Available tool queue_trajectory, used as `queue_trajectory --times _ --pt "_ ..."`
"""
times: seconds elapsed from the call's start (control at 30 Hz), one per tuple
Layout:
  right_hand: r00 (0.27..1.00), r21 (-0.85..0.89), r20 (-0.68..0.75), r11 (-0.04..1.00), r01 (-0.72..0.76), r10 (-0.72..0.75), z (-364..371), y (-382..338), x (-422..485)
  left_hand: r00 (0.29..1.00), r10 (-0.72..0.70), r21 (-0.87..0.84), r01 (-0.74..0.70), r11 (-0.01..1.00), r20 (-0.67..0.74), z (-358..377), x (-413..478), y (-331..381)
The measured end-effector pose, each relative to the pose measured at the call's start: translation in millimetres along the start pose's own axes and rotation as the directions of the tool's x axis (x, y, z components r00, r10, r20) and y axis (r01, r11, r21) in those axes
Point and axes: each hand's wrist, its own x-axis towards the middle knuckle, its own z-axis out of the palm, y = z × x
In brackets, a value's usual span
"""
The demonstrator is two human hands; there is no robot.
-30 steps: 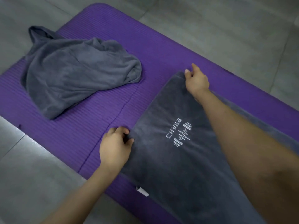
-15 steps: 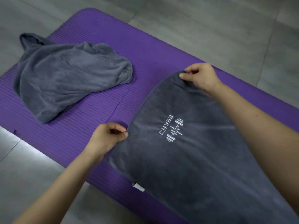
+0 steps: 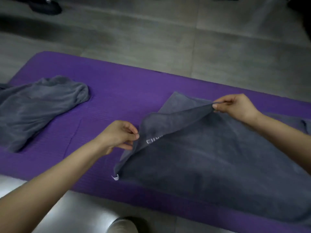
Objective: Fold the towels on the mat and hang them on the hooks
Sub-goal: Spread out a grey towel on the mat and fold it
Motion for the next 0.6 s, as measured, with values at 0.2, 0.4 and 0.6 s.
queue_trajectory --times 0.2,0.4,0.6 --pt "0.937 0.500 -0.080 0.826 -0.258 0.341 -65 96 -76 0.986 0.054 0.233 -0.090 0.968 0.157 102 -15 78" --pt "0.922 0.815 -0.033 0.544 -0.199 0.386 -138 134 -92 0.939 0.036 0.267 -0.134 0.954 0.343 229 -42 161" --pt "0.896 0.710 -0.182 0.685 -0.166 0.406 -198 171 -105 0.726 0.039 0.297 -0.330 0.896 0.686 354 -73 178"
